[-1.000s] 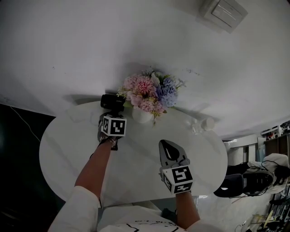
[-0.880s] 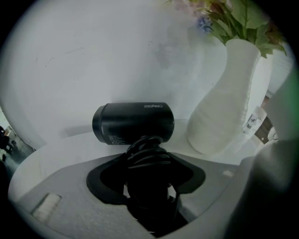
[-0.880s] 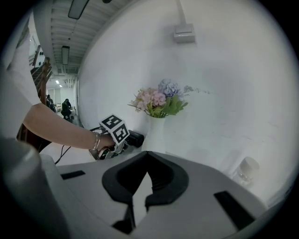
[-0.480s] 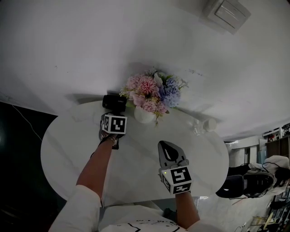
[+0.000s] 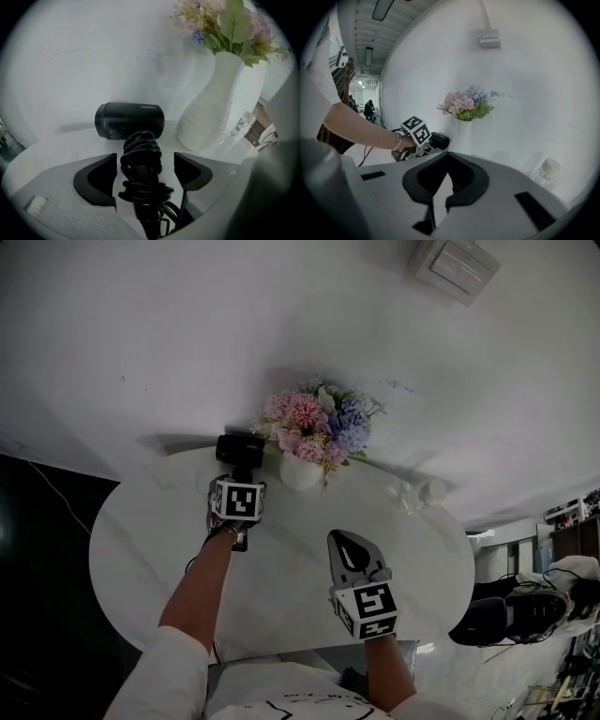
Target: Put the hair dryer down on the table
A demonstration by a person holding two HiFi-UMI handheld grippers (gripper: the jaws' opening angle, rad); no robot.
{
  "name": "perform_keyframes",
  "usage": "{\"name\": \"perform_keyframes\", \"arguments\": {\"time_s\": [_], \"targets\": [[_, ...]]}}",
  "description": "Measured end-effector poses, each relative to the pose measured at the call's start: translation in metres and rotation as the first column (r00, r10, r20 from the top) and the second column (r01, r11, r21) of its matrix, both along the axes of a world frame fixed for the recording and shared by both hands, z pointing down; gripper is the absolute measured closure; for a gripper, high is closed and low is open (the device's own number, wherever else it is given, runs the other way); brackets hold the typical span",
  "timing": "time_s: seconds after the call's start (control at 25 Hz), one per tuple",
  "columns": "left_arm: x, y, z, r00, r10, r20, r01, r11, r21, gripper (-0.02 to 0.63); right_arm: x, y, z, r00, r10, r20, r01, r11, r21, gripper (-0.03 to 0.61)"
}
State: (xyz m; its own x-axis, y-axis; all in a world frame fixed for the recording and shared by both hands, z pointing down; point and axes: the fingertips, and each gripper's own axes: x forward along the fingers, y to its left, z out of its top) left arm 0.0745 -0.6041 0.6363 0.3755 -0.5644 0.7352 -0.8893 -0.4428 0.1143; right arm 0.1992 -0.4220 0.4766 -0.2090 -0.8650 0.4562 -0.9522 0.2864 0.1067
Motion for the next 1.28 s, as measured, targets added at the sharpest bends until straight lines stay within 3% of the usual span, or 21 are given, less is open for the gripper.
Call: {"name": "perform_keyframes", "arguments": {"time_s": [0.36,0.76,1.0,1.28], "targets": [[-0.014,0.034,-0.036,0.996,0.043,-0.076,-0.041,0.998,0.038,0.256,-0.025,0.026,-0.015,1.0,0.007,-0.002,-0.007,0.999,0.046,0.581],[-0.05,0.075,-0.098,0.987,0.083,-0.137,-0.062,0.987,0.148,0.256,-0.04,0.059,-0.061,0.997,0.078,0.023,-0.081,0.983,0.162,0.581],[-0.069,0.094,-0.141,0.98,0.118,-0.157,-0.079,0.968,0.239,0.258,-0.048,0.066,-0.087,0.996,0.082,0.034,-0.088,0.969,0.229,0.581],[-0.094,0.119,-0.196,0.979,0.106,-0.177,-0.033,0.927,0.373,0.259,-0.062,0.068,-0.119,0.998,0.04,0.045,-0.052,0.95,0.308,0.581]]}}
